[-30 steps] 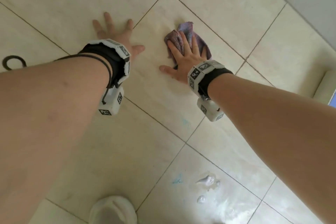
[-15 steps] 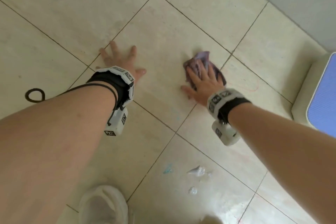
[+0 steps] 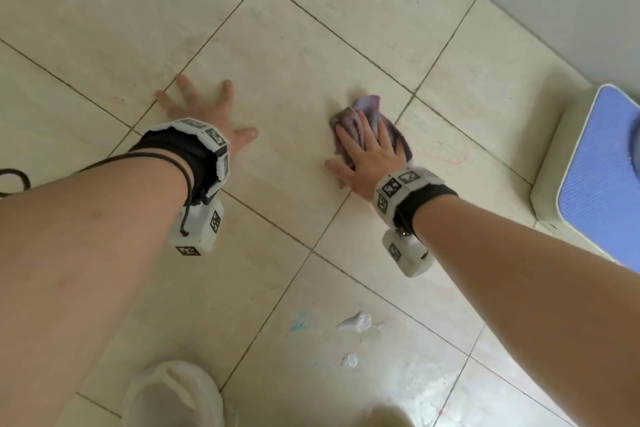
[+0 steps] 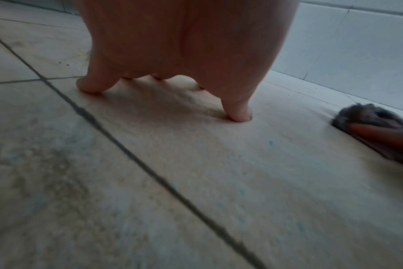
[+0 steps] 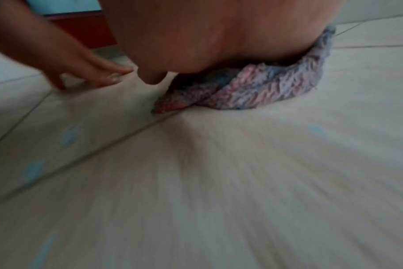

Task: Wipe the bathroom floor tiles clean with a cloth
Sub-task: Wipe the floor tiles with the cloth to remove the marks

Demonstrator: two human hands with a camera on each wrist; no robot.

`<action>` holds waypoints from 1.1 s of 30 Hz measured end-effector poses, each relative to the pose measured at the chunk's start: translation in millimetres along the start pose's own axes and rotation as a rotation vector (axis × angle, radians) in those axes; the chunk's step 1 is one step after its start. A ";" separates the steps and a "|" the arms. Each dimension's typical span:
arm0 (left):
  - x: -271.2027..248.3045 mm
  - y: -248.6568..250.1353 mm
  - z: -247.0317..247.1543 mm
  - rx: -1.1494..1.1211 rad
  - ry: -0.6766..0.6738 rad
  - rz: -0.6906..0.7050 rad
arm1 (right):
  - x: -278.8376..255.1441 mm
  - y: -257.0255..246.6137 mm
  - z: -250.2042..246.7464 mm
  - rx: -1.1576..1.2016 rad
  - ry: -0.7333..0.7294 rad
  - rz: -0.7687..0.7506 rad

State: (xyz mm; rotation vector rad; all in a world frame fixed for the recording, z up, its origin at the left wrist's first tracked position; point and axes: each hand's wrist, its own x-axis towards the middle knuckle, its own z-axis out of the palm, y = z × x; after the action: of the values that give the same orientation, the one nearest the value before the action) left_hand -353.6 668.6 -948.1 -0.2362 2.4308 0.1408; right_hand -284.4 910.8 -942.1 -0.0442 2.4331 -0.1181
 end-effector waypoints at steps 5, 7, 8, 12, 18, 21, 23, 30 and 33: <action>-1.2 -0.2 1.7 0.011 -0.003 0.001 | 32.4 -54.7 -9.3 0.053 0.058 -0.024; -0.4 -1.2 2.7 0.027 0.012 0.008 | 16.3 -66.6 4.1 -0.036 0.022 -0.143; -0.3 -1.3 3.2 0.033 0.019 0.017 | 3.1 -64.5 12.4 -0.079 0.001 -0.191; -0.6 -1.2 4.0 0.038 0.014 0.033 | -31.4 -18.4 26.2 -0.166 -0.051 -0.194; -0.3 -1.2 4.1 0.019 0.014 0.022 | 25.1 -20.6 -11.7 0.018 0.007 -0.024; 1.2 -1.0 4.5 -0.001 0.001 0.009 | 35.1 -56.0 -11.0 0.035 0.021 -0.089; 1.5 -1.4 3.0 -0.020 -0.004 0.005 | 17.3 -64.3 3.7 -0.034 0.003 -0.191; 0.8 3.9 -1.1 0.001 0.016 0.001 | -29.1 23.5 20.2 -0.038 -0.015 -0.024; 4.2 5.6 -1.4 0.010 0.010 -0.021 | 1.4 35.5 -2.2 0.086 0.016 0.130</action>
State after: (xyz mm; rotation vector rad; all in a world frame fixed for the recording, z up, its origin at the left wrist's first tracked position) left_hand -358.8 673.3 -949.6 -0.2589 2.4372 0.1183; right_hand -286.9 946.2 -944.8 0.1542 2.4361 -0.1643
